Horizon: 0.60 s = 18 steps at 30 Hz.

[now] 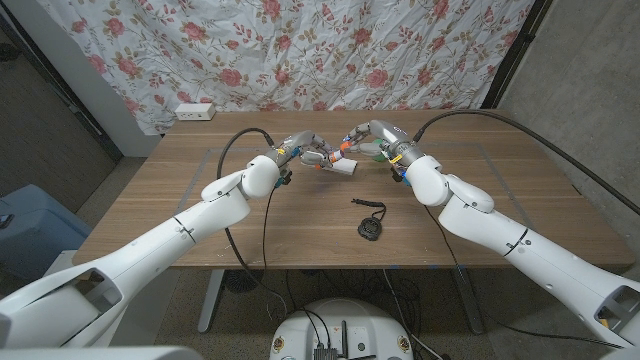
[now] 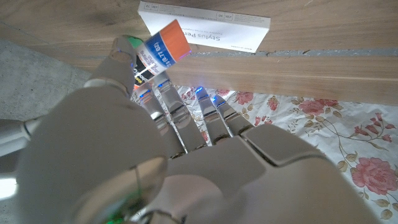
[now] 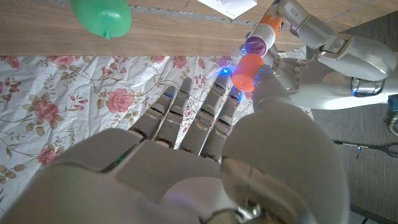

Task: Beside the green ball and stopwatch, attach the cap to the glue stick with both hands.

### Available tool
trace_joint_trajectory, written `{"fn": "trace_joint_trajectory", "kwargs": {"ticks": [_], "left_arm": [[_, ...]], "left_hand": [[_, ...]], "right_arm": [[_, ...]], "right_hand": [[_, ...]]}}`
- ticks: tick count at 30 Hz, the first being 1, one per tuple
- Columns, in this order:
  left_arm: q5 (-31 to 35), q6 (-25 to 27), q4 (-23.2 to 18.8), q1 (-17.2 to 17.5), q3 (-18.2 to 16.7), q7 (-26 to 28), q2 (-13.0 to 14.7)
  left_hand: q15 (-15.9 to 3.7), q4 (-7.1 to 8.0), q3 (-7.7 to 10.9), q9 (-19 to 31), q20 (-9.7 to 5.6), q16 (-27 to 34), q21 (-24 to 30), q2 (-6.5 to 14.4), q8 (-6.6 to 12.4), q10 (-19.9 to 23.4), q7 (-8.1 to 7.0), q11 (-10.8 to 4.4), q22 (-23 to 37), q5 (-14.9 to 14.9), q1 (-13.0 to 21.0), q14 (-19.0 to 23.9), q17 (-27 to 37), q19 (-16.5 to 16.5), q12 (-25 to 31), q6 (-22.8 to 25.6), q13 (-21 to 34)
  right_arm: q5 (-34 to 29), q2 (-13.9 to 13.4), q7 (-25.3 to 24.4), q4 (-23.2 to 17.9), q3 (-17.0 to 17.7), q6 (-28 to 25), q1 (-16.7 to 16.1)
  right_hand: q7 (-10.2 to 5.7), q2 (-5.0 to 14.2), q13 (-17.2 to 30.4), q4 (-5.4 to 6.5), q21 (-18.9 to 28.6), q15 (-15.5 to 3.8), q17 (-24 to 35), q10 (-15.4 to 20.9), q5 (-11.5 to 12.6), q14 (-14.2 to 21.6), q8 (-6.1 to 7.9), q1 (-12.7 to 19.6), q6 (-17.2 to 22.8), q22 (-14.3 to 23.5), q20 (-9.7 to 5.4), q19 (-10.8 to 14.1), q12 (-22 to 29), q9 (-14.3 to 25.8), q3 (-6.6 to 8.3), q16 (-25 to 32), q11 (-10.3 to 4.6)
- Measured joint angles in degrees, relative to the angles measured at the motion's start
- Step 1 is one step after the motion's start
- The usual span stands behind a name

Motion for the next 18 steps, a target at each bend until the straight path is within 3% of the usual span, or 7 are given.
{"fn": "trace_joint_trajectory", "kwargs": {"ticks": [18], "left_arm": [[0.01, 0.03, -0.07, 0.23, -0.20, 0.20, 0.03]], "left_hand": [[0.00, 0.00, 0.00, 0.00, 0.00, 0.00, 0.00, -0.03, 0.08, -0.01, 0.09, -0.01, 0.00, -0.01, -0.03, 0.00, -0.01, 0.00, -0.02, -0.09, 0.00]], "right_arm": [[-0.19, 0.32, -0.25, 0.06, -0.25, -0.61, -0.19]], "right_hand": [[0.00, 0.30, 0.00, -0.02, 0.00, -0.23, 0.00, 0.00, 0.00, -0.22, -0.08, 0.31, 0.00, 0.00, 0.42, -0.42, 0.00, 0.05, 0.02, 0.00, 0.00]]}}
